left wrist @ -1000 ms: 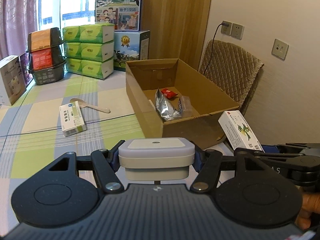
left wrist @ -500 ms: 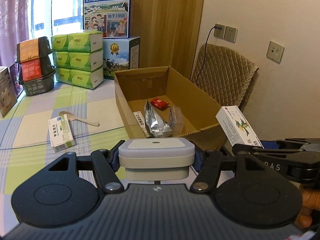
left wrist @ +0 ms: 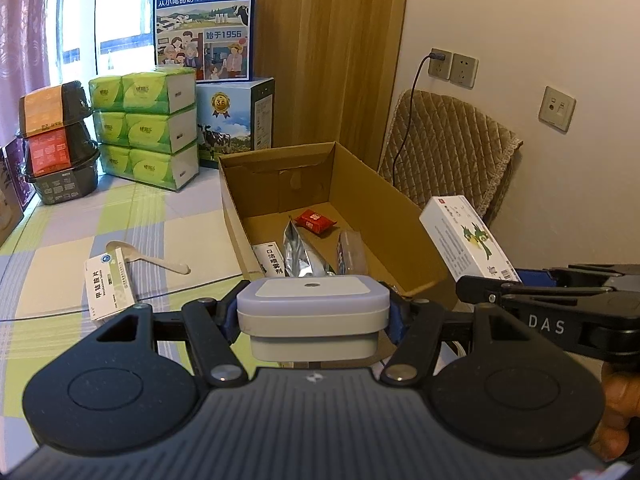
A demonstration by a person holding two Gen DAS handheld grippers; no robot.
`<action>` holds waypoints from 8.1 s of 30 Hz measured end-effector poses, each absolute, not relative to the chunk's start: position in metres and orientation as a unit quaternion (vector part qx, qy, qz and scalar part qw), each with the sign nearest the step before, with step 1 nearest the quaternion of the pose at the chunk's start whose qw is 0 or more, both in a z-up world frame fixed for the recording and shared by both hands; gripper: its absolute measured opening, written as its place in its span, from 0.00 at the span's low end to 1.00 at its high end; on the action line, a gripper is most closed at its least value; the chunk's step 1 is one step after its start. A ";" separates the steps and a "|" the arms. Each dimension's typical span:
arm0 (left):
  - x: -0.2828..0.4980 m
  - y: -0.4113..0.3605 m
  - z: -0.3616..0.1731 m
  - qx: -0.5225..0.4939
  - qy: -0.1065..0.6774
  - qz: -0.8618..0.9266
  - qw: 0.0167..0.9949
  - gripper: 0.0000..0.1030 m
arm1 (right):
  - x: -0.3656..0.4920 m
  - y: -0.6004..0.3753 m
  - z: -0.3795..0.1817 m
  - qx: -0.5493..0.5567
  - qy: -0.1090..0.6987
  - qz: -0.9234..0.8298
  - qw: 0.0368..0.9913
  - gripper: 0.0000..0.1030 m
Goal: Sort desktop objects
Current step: 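Carry the plug adapter and ointment box over the cardboard box with both tools, then open the left tool to drop the plug adapter while the right tool releases the ointment box, then move both tools back toward the Mecobalamin box and wooden spoon on the table, then grasp the white Mecobalamin box with the left tool while the right tool grasps the wooden spoon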
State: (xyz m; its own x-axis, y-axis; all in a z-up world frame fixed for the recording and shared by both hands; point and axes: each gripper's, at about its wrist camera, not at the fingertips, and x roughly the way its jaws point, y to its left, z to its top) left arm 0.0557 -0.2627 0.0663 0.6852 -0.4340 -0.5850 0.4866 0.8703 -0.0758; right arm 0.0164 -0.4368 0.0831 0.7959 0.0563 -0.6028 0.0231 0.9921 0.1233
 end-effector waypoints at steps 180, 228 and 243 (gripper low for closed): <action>0.300 -0.096 -0.108 0.019 0.395 -0.069 0.916 0.65 | 0.220 -0.260 0.028 -0.017 0.309 0.182 0.933 0.98; 0.306 0.002 -0.095 -0.009 0.355 -0.087 0.931 0.65 | 0.384 -0.152 -0.089 -0.118 0.403 0.268 0.867 0.24; 0.303 -0.012 -0.098 0.008 0.363 -0.106 0.926 0.65 | 0.315 -0.153 -0.078 -0.068 0.412 0.235 0.878 0.23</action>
State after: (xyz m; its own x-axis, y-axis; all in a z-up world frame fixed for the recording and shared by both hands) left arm 0.3026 -0.0117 -0.0976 0.7140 -0.1899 -0.6739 0.2021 0.9774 -0.0614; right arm 0.3151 -0.1530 -0.0784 0.5495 0.3565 -0.7556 -0.4684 0.8804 0.0748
